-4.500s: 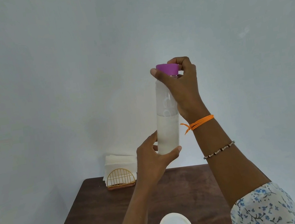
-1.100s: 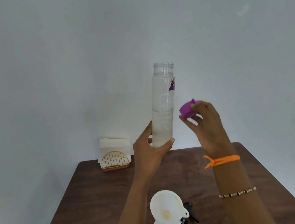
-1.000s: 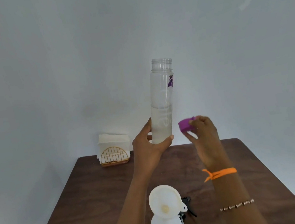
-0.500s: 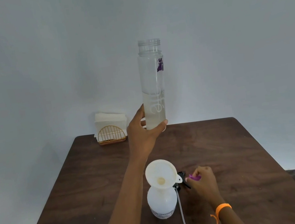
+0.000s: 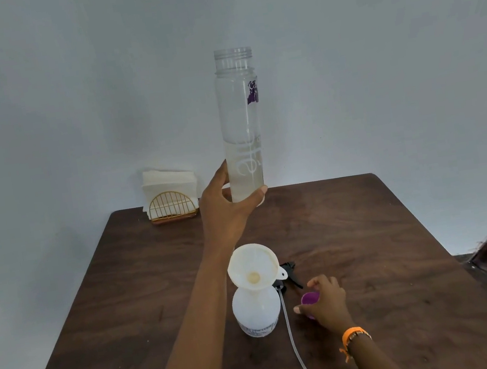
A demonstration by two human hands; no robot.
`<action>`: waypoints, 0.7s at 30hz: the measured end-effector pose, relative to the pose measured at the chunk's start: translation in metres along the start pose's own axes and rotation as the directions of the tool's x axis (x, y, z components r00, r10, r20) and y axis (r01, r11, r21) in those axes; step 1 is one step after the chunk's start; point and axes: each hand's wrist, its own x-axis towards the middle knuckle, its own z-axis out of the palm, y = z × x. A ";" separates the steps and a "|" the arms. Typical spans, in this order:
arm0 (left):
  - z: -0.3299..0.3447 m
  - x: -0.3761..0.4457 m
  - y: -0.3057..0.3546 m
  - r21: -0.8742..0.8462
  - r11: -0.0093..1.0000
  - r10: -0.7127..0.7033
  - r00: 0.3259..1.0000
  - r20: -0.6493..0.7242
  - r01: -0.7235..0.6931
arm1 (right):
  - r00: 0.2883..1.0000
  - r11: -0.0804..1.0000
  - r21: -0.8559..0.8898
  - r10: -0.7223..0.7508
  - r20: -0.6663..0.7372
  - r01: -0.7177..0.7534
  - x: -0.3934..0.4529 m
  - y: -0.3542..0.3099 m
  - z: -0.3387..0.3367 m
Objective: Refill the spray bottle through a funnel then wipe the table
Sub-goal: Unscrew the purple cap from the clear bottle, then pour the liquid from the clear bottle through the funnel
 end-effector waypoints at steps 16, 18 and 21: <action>-0.001 -0.004 0.006 -0.078 0.997 0.020 1.000 0.000 -0.019 | 0.764 0.554 0.537 -0.549 -0.340 0.637 -0.026 -0.238 -0.155; -0.003 -0.003 0.007 -0.094 0.995 0.019 1.000 0.010 -0.018 | 0.755 0.520 0.562 -0.553 -0.353 0.643 -0.028 -0.251 -0.156; -0.006 -0.002 0.009 -0.107 0.994 0.028 0.999 0.036 -0.024 | 0.726 0.488 0.546 -0.546 -0.418 0.681 -0.028 -0.262 -0.152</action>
